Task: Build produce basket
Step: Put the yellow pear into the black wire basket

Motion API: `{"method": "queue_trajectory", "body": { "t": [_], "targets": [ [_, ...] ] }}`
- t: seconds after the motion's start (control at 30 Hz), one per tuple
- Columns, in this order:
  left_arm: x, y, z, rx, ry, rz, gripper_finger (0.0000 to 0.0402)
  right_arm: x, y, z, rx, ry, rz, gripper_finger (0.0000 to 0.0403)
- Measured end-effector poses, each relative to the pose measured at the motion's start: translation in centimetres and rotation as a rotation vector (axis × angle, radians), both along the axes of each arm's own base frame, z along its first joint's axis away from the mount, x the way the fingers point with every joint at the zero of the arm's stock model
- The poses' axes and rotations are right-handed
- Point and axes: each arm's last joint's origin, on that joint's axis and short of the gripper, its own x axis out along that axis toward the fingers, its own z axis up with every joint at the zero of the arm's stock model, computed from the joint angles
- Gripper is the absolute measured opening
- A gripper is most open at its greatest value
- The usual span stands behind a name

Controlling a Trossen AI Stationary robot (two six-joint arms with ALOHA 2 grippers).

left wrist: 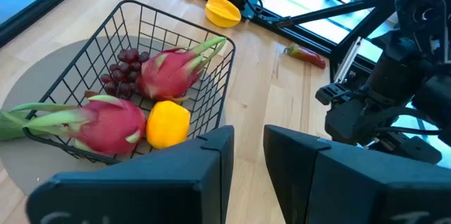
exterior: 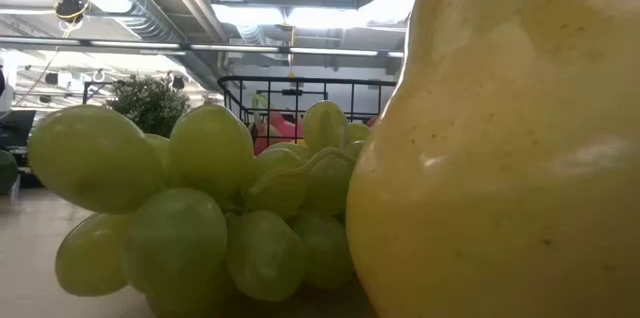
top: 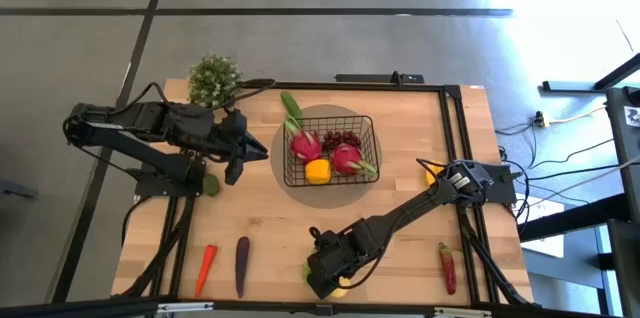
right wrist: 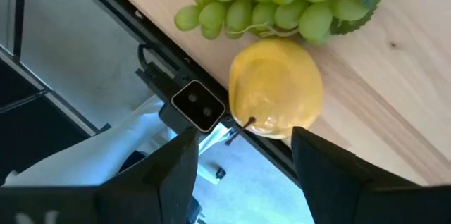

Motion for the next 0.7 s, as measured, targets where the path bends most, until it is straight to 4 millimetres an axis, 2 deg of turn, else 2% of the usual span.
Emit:
{"method": "queue_trajectory", "body": {
  "t": [0.33,0.7],
  "targets": [
    [0.0,0.0,0.0,0.000,0.000,0.000,0.0069,0.4,0.1,-1.0,0.027,0.042,-0.031,0.0182],
    [0.0,0.0,0.0,0.000,0.000,0.000,0.0069,0.4,0.1,-1.1,0.028,0.064,-0.055,0.0178]
  ]
}}
